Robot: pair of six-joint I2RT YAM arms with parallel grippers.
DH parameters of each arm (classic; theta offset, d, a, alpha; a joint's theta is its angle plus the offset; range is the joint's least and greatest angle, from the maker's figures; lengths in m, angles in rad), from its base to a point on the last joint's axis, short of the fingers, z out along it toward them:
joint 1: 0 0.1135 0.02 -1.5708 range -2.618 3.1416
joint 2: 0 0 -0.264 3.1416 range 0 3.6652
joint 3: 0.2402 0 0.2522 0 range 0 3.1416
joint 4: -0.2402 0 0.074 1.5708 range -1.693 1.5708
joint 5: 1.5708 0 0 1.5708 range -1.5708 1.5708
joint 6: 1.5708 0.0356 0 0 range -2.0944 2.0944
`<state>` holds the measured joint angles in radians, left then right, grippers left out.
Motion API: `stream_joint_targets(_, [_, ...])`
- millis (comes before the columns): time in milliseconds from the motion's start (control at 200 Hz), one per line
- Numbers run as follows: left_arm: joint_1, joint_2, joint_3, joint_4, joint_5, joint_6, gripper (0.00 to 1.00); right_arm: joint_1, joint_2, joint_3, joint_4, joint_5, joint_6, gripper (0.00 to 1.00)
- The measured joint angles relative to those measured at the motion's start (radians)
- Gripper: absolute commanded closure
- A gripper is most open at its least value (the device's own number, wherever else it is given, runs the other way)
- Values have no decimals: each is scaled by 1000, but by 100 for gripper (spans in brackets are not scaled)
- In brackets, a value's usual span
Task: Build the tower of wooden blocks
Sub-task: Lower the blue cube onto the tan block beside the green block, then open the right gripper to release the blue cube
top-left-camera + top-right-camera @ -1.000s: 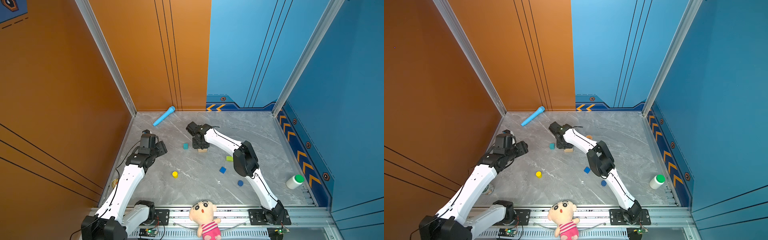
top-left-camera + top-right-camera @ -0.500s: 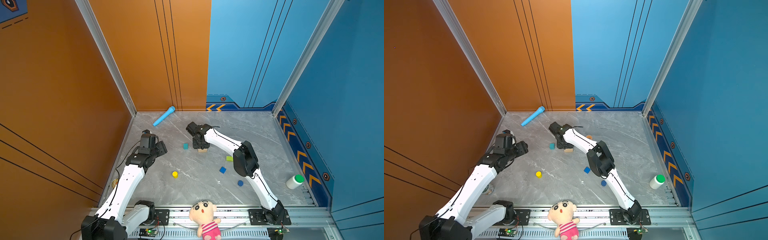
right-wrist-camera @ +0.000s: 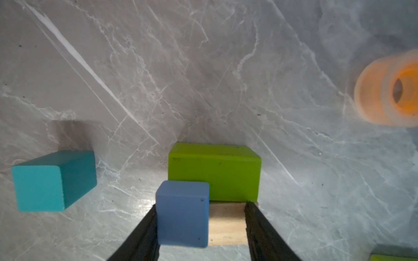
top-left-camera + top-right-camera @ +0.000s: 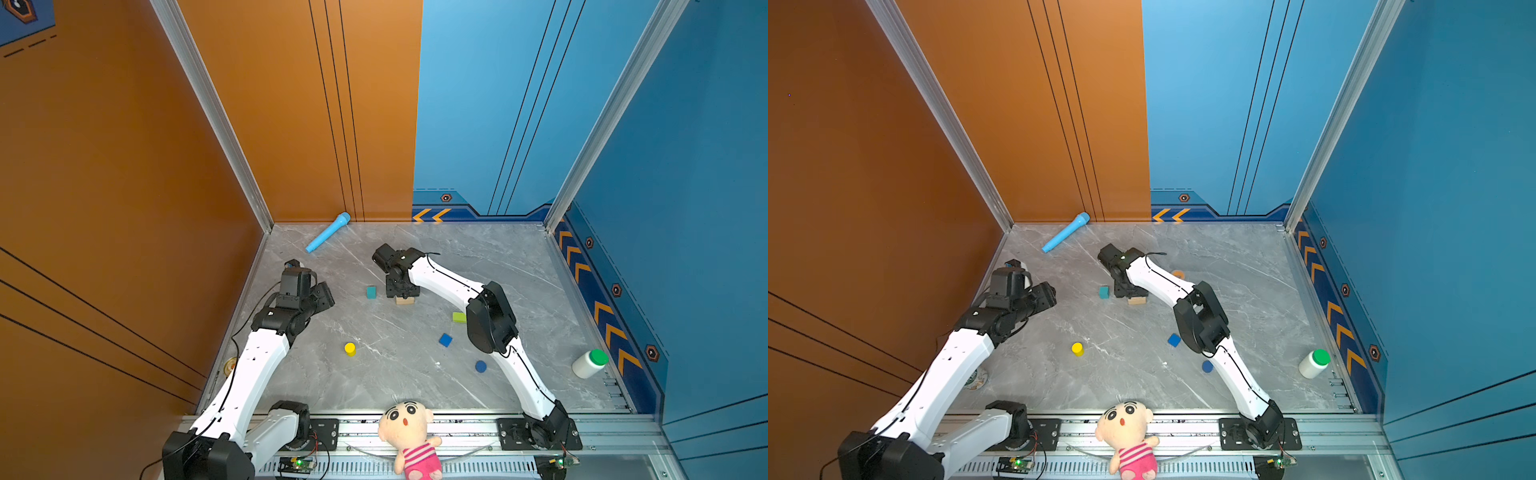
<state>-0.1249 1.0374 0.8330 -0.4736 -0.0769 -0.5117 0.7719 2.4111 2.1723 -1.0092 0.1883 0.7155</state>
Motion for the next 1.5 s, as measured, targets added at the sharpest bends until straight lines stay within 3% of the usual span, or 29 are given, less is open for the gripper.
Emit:
stream_joint_targets(250, [0,0,0,0,0,0,30,-2,0,0,-2,0,0,39])
stream_joint_targets(581, [0,0,0,0,0,0,30,-6,-1,-12,-2,8,0,29])
stream_joint_targets(846, [0,1,0,0,3,0,30,-13,-1,-27,-4,8,0,27])
stream_joint_targets(1226, [0,5,0,0,4,0,30,-13,-5,-28,-3,7,-2,13])
stream_joint_targets(1497, [-6,5,0,0,4,-1,31,-10,-100,-46,-1,-1,-9,7])
